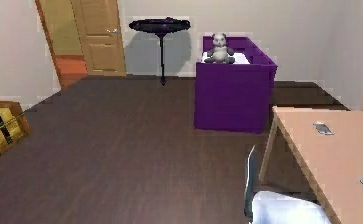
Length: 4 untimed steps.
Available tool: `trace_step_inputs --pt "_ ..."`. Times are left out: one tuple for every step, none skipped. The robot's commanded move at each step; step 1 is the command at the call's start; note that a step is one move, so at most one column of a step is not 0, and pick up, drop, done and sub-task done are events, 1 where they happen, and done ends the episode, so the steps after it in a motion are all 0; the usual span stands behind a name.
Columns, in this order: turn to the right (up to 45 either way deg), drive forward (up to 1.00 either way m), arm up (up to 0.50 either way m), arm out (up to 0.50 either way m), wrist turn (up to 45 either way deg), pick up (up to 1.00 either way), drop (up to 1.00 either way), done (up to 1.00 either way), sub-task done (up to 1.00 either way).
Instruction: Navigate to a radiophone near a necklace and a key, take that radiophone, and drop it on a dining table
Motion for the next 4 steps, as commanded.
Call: trace_step_inputs --pt "0.0 0.45 0.00 0.00 0.0 0.00 0.00 0.00 0.00" --pt "3.0 0.00 0.00 0.00 0.0 0.00 0.00 0.00 0.00" --pt "0.0 0.40 0.00 0.00 0.0 0.00 0.00 0.00 0.00" --pt "27.0 0.00 0.00 0.00 0.0 0.00 0.00 0.00 0.00"
